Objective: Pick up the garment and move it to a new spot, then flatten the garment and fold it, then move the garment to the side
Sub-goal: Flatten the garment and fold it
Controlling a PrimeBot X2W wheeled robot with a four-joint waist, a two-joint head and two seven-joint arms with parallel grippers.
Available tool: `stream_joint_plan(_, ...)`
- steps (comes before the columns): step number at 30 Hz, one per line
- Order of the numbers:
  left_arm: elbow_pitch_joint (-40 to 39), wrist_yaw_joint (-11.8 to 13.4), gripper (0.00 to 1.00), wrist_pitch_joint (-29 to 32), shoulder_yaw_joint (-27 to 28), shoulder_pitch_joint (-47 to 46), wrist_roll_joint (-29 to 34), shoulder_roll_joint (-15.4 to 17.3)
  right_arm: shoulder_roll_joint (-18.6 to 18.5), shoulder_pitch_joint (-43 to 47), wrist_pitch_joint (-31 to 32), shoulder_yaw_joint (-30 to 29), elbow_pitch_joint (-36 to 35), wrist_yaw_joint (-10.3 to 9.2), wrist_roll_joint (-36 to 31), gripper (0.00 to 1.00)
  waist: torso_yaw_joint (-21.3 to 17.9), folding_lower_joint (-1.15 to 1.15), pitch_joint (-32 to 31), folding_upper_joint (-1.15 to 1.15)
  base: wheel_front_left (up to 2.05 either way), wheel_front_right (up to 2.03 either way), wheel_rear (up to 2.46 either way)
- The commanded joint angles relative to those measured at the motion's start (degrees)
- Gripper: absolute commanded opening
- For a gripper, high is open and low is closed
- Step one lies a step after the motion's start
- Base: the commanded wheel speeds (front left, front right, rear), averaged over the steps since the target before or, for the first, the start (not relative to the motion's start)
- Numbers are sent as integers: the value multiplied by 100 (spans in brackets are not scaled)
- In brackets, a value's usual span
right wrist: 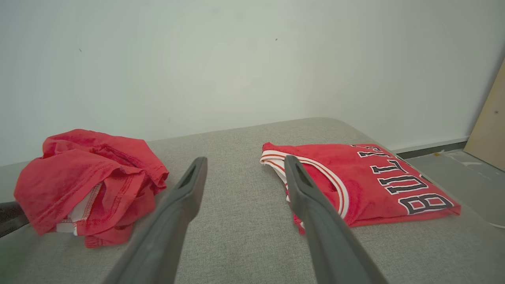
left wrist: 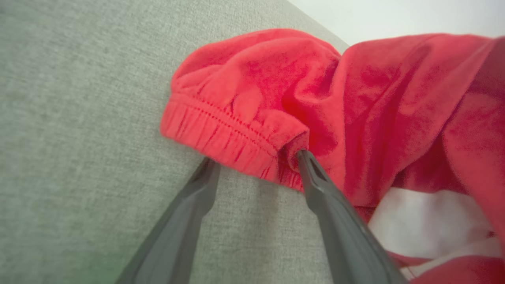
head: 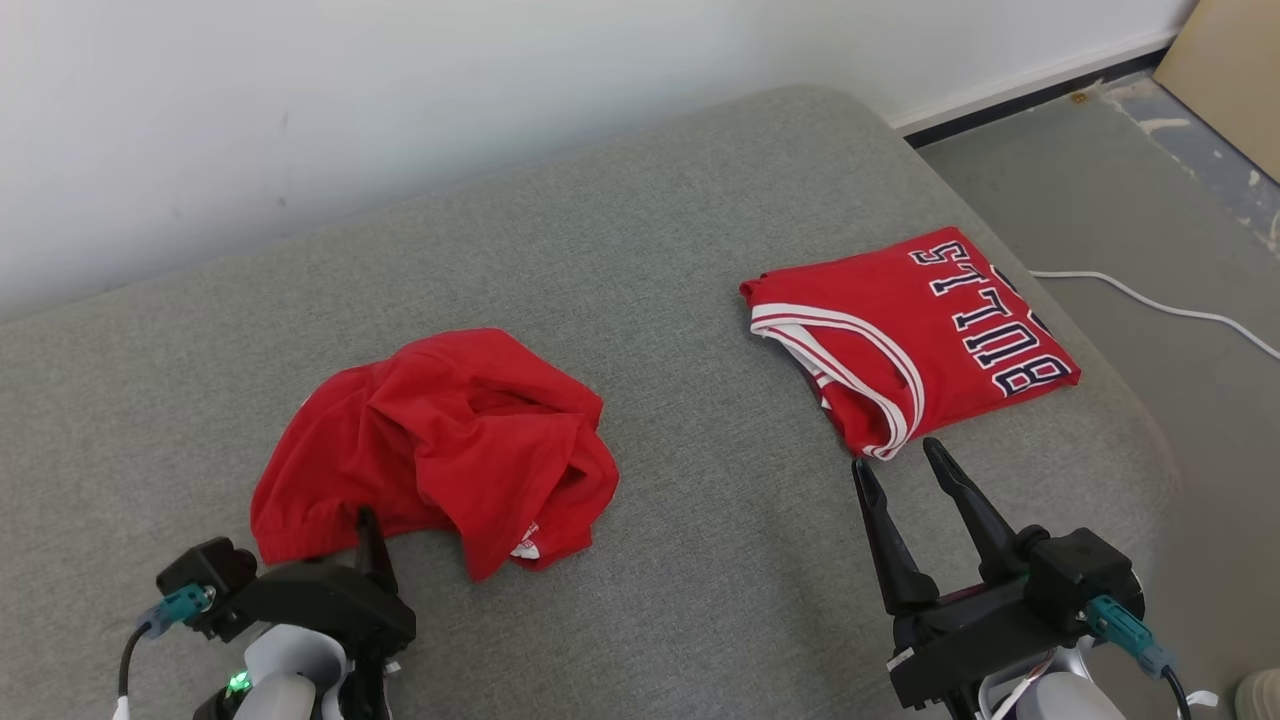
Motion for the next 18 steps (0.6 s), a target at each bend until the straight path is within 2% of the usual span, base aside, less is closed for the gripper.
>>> stream_joint_plan(1, 13, -72, 100, -104, 2, -56, -27, 35, 25, 15, -1, 6, -10, -15, -42, 100, 20, -1, -19, -1, 0, 0, 0)
stream_joint_plan(3, -7, -165, 100, -251, -36, -101, 50, 74, 17, -4, -1, 24, -8, -15, -32, 100, 51, -1, -44, -1, 0, 0, 0)
stream_joint_plan(4, -8, -221, 20, -316, -76, -125, 83, 92, 13, -9, -1, 32, -3, -15, -28, 100, 66, -1, -58, -1, 0, 0, 0)
stream_joint_plan(5, 1, -268, 0, -356, -91, -136, 96, 97, 7, -9, -1, 54, 4, -15, -25, 100, 79, -1, -73, -1, 0, 0, 0)
stream_joint_plan(10, -106, -539, 0, -649, -223, -336, 246, 152, -22, 37, -1, 64, 20, -15, -6, 100, 177, -1, -156, -1, 0, 0, 0)
stream_joint_plan(12, -177, -569, 0, -708, -268, -407, 289, 140, -31, 53, -1, 66, 24, -15, -1, 100, 201, -1, -171, -1, 0, 0, 0)
stream_joint_plan(18, -787, -892, 0, -752, -801, -1034, 551, 73, -60, 94, -1, 83, 72, -15, 20, 100, 366, -1, -278, -1, 0, 0, 0)
